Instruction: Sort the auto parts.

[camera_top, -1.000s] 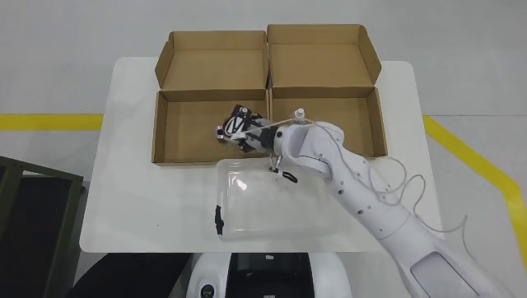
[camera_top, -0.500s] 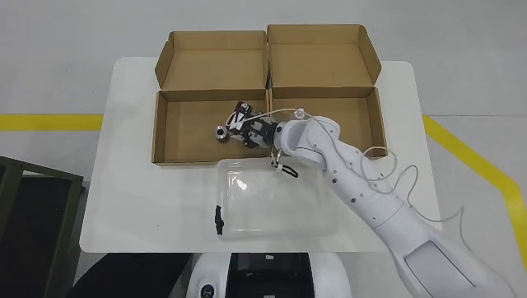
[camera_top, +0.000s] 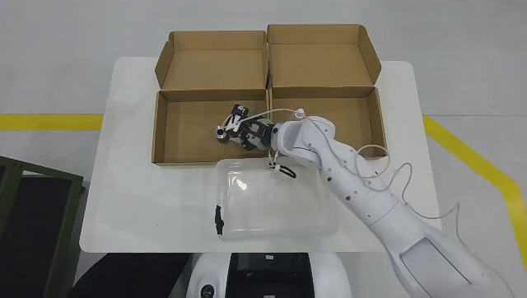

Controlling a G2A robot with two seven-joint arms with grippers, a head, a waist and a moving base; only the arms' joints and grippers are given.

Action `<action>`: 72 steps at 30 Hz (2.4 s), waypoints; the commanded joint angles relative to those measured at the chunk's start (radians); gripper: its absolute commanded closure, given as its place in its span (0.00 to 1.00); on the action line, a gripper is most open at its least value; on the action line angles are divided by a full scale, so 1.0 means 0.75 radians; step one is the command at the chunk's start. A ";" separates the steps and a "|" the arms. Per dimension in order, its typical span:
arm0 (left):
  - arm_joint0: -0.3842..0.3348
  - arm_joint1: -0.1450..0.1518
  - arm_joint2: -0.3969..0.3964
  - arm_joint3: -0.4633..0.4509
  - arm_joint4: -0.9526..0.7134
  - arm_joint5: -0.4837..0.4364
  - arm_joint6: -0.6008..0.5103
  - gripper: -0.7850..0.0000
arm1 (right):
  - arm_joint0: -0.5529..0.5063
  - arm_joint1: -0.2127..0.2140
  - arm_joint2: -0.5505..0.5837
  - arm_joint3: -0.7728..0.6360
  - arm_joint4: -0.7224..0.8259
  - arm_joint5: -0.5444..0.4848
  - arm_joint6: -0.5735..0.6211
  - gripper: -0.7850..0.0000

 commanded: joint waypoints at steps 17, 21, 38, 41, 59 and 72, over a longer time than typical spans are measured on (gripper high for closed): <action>0.000 0.000 0.000 0.000 0.000 0.000 0.000 0.00 | -0.167 0.053 0.188 -0.403 -0.019 -0.002 -0.057 0.00; 0.000 0.000 0.000 0.000 0.000 0.000 0.000 0.00 | -0.260 0.079 0.273 -0.559 -0.034 0.006 -0.053 0.00; 0.000 0.000 0.000 0.000 0.000 0.000 0.000 0.00 | -0.830 0.197 0.747 -1.107 -0.220 -0.038 -0.173 0.00; 0.000 0.000 0.000 0.000 0.000 0.000 0.000 0.00 | -0.957 0.212 0.843 -1.147 -0.236 -0.028 -0.261 0.00; 0.000 0.000 0.000 0.000 0.000 0.000 0.000 0.00 | -1.614 0.259 1.332 -1.387 -0.349 0.045 -0.733 0.00; 0.000 0.000 0.000 0.000 0.000 0.000 0.000 0.00 | -1.781 0.264 1.463 -1.430 -0.352 0.037 -0.886 0.00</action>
